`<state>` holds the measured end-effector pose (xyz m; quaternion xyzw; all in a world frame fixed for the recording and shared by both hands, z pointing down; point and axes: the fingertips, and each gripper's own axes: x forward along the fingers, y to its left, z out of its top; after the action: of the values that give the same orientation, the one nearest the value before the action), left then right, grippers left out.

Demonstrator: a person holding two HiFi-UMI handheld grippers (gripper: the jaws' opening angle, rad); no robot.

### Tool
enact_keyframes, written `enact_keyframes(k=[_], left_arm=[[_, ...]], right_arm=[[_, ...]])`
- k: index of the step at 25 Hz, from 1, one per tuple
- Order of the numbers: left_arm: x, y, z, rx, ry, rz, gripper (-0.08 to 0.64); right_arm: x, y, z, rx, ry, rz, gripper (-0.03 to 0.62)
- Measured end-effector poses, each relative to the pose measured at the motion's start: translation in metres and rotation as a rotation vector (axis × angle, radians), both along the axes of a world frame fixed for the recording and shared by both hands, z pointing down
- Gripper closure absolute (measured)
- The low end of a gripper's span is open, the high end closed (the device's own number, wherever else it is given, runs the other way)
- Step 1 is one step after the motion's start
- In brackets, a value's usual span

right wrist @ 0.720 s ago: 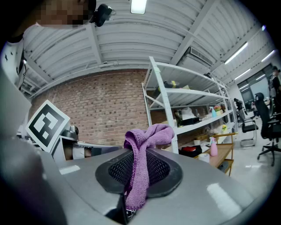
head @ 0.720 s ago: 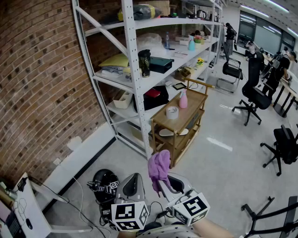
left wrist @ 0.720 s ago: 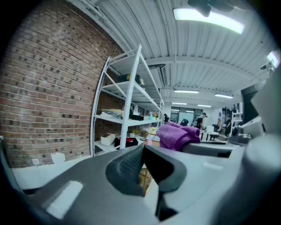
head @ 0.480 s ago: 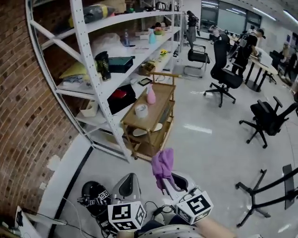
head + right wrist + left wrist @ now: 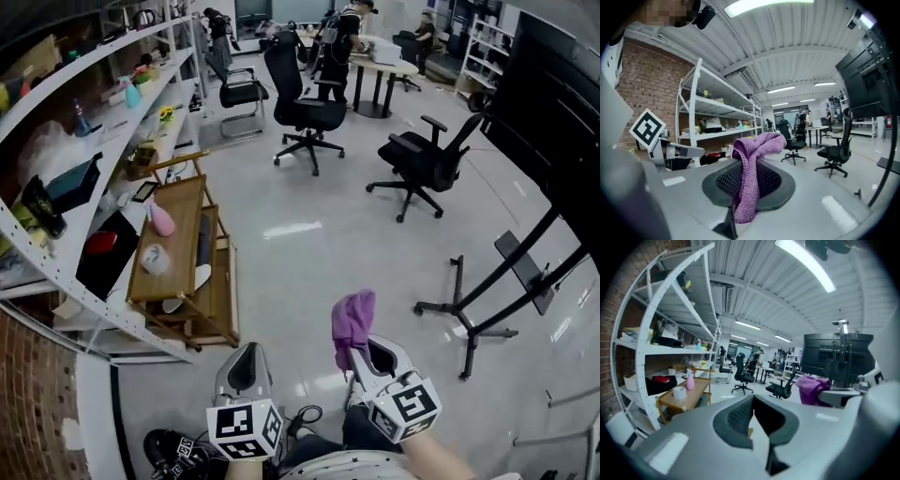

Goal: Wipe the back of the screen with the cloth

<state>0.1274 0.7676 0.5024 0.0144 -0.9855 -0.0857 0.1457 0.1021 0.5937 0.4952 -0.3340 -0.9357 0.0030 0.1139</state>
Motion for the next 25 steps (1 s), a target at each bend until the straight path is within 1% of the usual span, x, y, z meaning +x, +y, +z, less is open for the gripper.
enact_keyframes(k=[3,5,12,18,21,25], left_arm=[[-0.034,-0.03,0.005,-0.003,0.003,0.081,0.552],[-0.057,-0.058,0.002,-0.003,0.0,0.124,0.552],[-0.149,-0.193,-0.053,-0.014,0.0,0.238,0.552],[-0.252,-0.231,-0.025,-0.02,-0.029,0.308,0.552],[-0.3,-0.284,-0.029,-0.01,-0.051,0.347,0.552],[-0.355,-0.364,-0.034,0.012,-0.072,0.439,0.552]], right_arm=[[-0.021,-0.034,0.003,0.002,-0.005,0.087,0.54],[-0.038,-0.059,0.001,0.001,-0.01,0.122,0.54],[-0.117,-0.177,-0.056,-0.004,-0.019,0.197,0.54],[-0.204,-0.209,-0.025,-0.002,-0.052,0.247,0.54],[-0.243,-0.256,-0.029,0.002,-0.071,0.268,0.54],[-0.285,-0.323,-0.034,0.018,-0.102,0.325,0.54]])
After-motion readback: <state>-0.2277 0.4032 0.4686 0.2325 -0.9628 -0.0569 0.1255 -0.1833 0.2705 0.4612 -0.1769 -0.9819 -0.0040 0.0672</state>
